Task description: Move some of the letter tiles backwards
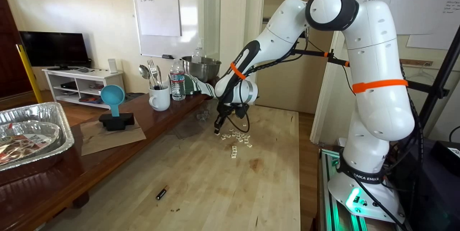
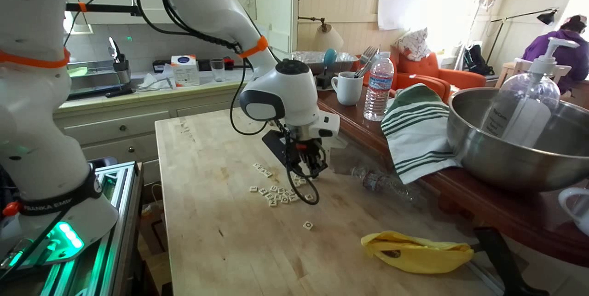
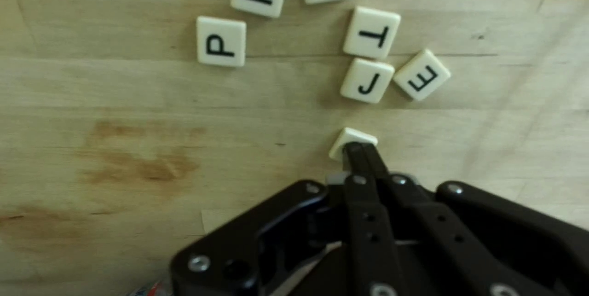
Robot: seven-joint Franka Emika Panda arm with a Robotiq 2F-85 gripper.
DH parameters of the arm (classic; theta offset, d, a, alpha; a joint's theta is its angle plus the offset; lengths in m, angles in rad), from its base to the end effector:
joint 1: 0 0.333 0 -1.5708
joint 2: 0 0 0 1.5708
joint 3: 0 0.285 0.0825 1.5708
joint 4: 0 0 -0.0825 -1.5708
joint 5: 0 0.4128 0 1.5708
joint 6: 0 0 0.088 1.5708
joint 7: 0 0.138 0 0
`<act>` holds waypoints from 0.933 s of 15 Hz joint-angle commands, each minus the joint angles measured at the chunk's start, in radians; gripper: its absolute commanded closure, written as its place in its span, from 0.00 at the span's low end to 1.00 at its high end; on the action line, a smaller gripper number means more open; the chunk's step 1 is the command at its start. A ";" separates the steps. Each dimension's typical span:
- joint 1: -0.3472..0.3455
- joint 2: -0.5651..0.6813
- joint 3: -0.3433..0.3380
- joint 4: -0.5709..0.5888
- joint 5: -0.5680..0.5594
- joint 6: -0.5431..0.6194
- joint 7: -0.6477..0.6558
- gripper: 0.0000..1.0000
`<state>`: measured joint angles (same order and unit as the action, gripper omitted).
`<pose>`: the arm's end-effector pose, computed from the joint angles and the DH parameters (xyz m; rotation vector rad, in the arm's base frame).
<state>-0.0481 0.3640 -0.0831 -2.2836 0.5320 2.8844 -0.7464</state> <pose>0.5506 -0.1012 0.1303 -3.0547 -0.1910 -0.4388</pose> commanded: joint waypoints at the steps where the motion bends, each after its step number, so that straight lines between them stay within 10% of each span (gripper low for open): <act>1: 0.070 0.034 -0.028 -0.002 -0.016 -0.003 0.135 1.00; 14: 0.164 0.032 -0.003 -0.002 0.039 -0.019 0.544 1.00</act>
<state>0.0961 0.3640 -0.0959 -2.2839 0.5410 2.8827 -0.2680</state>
